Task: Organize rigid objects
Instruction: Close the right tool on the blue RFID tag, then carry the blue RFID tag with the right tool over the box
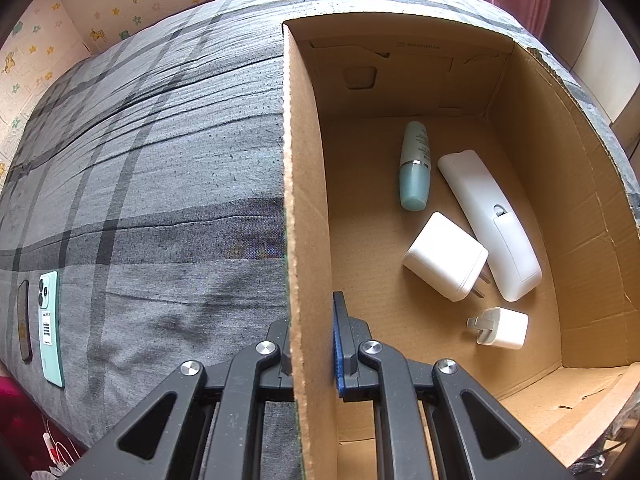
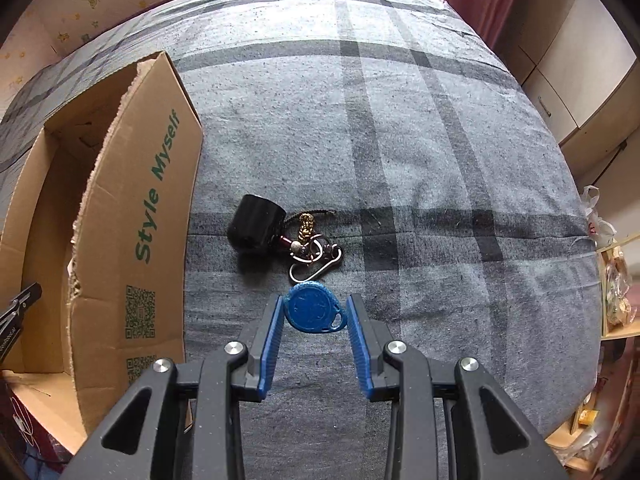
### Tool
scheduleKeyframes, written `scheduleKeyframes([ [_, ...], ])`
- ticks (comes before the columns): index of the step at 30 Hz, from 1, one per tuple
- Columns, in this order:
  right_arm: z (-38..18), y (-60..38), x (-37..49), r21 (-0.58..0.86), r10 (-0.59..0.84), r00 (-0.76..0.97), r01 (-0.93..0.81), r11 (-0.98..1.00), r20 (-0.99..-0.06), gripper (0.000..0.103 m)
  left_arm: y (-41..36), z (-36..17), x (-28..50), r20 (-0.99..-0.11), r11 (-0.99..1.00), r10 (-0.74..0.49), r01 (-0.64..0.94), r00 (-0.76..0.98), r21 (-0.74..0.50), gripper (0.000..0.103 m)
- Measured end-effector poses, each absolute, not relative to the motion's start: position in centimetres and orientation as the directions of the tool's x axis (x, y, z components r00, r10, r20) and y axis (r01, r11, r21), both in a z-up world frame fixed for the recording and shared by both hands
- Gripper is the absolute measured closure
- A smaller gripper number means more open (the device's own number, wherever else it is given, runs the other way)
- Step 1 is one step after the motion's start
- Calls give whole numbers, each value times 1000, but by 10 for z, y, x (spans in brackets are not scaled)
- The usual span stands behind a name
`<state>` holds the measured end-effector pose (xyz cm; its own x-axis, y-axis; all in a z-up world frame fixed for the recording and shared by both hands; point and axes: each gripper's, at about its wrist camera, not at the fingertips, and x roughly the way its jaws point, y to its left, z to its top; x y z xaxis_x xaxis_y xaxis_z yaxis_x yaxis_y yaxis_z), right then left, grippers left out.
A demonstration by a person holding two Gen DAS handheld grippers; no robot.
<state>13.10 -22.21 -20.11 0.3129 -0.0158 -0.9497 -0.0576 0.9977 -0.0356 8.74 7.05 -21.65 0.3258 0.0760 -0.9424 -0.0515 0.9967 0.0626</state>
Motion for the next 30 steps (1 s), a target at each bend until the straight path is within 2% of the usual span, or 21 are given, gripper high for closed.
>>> scheduleKeyframes([
  [18,-139,-174,134,-60,20,414,-179,982,-910,69,72,-217,87,-943,997,68,-52,327,54,91],
  [30,-133,-122,129,-53,77,418,-290,955,-905,69,74,-217,87,-943,998,61,-48,328,48,91],
])
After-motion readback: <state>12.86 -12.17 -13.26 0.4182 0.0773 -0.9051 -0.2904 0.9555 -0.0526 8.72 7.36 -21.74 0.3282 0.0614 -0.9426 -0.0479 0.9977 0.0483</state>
